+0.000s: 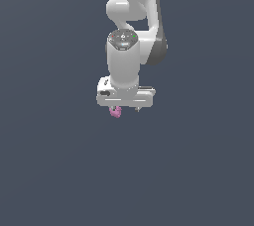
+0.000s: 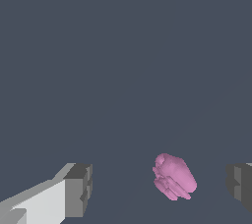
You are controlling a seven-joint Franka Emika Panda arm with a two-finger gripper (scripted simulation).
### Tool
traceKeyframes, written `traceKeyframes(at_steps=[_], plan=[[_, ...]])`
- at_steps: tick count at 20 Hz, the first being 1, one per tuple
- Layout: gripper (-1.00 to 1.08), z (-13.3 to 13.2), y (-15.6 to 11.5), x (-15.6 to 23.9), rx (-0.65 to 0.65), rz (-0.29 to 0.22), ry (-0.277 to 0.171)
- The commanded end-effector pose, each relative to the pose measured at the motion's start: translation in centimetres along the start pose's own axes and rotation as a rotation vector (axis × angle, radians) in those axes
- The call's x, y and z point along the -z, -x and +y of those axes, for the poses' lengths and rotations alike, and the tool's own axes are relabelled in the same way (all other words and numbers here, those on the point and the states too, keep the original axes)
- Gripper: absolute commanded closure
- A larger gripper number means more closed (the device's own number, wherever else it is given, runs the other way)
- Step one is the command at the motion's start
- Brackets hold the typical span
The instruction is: Pick up the object and move it to a goal position.
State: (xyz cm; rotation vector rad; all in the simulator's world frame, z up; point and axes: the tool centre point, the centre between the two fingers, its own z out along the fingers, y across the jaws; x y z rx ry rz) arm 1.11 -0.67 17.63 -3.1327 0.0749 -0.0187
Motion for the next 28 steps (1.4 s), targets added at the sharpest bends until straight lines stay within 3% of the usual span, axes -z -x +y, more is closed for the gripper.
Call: traceKeyframes(at_steps=[1,9,16,28], plan=[[-0.92,0.0,0.0,0.0,0.000,0.000,0.000],[-0.92,1.3,-1.1,1.8,0.011,0.040,0.001],[-0.92,1.4,-1.0,1.6,-0.001,0.040,0.001],[-0.92,2.4,1.2,-1.5,-0.198,0.025,-0.004]])
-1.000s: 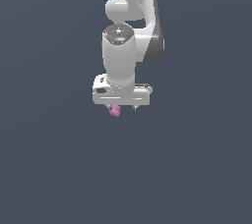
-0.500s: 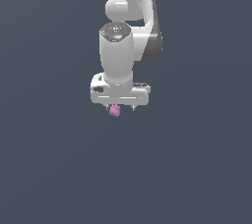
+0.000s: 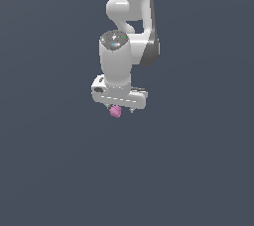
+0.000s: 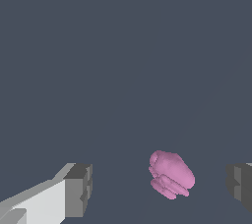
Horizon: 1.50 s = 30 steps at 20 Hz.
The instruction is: Pick up the object and move it to a goal position.
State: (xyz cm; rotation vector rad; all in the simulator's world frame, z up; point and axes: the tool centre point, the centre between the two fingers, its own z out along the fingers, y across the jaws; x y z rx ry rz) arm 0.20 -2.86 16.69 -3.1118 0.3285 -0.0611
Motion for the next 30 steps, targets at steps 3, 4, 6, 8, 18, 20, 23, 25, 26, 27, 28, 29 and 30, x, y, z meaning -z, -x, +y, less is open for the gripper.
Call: traceKeyframes(at_steps=[3,4,6,8,18,20,23,25,26,27,28,29,30], plan=[[-0.92,0.9,1.4,-1.8,-0.120,-0.009,0.002],[-0.92,1.1,1.8,-2.2,-0.152,-0.011,0.002],[-0.92,1.6,2.5,-3.1,-0.216,-0.015,0.005],[-0.92,2.2,3.3,-3.9,-0.280,-0.019,0.007],[-0.92,4.1,6.4,-6.8,-0.513,-0.030,0.021],[-0.92,4.3,6.7,-7.1,-0.540,-0.031,0.023],[-0.92,4.6,7.1,-7.4,-0.567,-0.031,0.025],[-0.92,4.7,7.2,-7.5,-0.577,-0.032,0.026],[-0.92,4.7,7.3,-7.5,-0.580,-0.032,0.026],[-0.92,4.7,7.3,-7.5,-0.581,-0.032,0.026],[-0.92,4.7,7.2,-7.5,-0.576,-0.032,0.026],[-0.92,4.7,7.2,-7.5,-0.576,-0.032,0.026],[-0.92,4.7,7.3,-7.6,-0.576,-0.032,0.026]])
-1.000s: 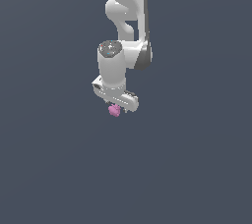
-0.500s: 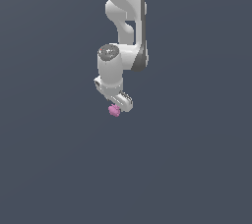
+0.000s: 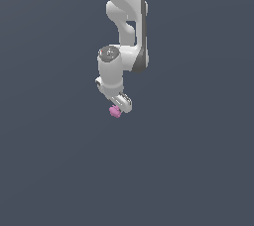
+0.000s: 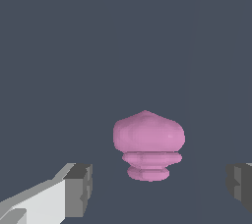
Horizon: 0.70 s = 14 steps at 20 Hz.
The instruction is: Pick up the object and move it to a goal position.
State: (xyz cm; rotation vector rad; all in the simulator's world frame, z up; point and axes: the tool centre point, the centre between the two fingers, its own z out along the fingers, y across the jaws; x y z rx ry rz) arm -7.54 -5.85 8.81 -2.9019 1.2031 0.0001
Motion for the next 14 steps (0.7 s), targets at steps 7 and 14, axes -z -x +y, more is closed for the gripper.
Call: traceKeyframes(at_steps=[7,14], plan=[[-0.92,0.1,0.1,-2.6,-0.003,0.000,0.000],[-0.92,0.1,0.1,-4.9,-0.005,0.000,0.000]])
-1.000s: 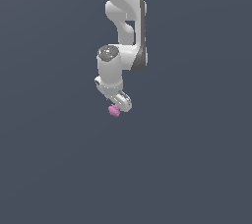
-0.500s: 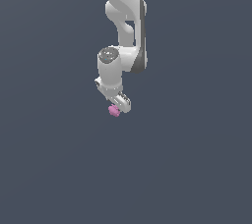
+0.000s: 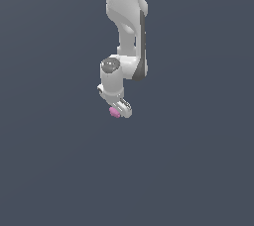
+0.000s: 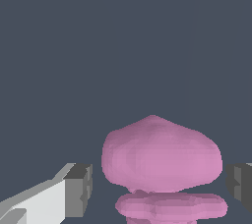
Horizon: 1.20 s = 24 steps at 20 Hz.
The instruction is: Pick up the object and move it to a goal position.
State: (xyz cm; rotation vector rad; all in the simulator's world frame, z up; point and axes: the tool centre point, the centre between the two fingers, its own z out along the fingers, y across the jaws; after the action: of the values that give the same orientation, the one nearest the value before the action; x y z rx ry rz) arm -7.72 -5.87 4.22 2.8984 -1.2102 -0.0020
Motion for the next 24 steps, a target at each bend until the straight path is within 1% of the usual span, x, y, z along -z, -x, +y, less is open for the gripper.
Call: traceKeyframes(at_steps=[1,2,3,16,20,24], plan=[[-0.92,-0.1,0.0,-0.4,0.000,0.001,-0.001],[-0.92,-0.1,0.0,-0.4,0.000,0.001,-0.001],[1.08,-0.1,0.0,-0.4,0.000,0.001,-0.001],[1.08,-0.1,-0.1,-0.1,-0.001,0.002,-0.002],[1.08,-0.4,-0.4,0.9,-0.001,0.002,-0.002],[1.08,-0.9,-1.0,2.7,-0.001,0.002,-0.002]])
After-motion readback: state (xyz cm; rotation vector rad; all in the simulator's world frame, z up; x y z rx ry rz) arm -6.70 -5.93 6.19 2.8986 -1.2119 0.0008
